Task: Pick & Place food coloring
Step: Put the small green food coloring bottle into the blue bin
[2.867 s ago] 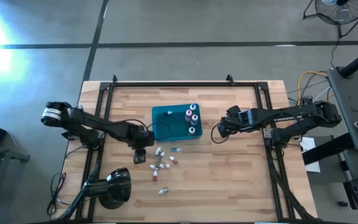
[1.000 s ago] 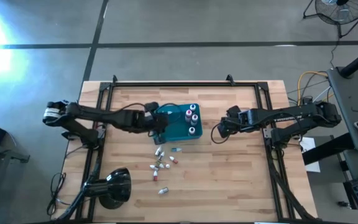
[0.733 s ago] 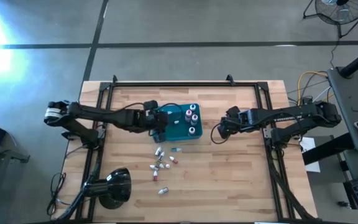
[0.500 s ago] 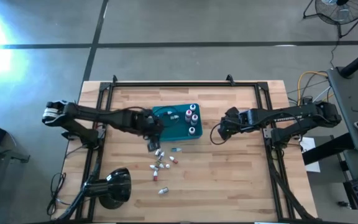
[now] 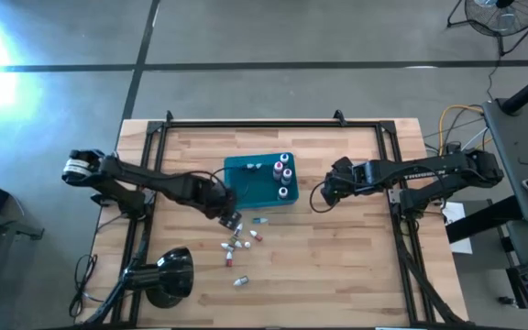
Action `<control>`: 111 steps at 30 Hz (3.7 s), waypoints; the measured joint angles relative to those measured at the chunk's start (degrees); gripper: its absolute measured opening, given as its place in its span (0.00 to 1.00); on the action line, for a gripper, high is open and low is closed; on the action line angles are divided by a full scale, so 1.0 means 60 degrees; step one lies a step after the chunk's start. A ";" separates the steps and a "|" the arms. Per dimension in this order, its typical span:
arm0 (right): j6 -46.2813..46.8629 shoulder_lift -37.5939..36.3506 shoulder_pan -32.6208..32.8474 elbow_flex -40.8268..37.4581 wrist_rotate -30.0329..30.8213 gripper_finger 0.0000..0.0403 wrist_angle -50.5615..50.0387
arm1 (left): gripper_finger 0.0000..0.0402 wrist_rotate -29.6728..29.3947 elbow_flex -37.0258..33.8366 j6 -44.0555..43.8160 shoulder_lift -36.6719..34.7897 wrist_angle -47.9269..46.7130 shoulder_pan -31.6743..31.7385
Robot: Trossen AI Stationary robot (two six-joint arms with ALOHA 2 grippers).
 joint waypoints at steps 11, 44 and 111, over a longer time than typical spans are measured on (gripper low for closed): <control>-0.0003 0.0000 0.0000 0.0000 0.0000 0.57 0.0036 | 0.48 -0.0311 -0.0532 -0.1039 0.1018 0.1634 -0.0246; -0.0005 0.0000 0.0000 -0.0058 0.0000 0.57 0.0051 | 0.10 -0.0529 0.0001 -0.0761 0.2405 0.1554 -0.0285; 0.0179 0.0000 -0.0004 -0.0280 0.0029 0.57 0.0135 | 0.10 0.0962 -0.0367 -0.0303 0.1829 0.0774 -0.0430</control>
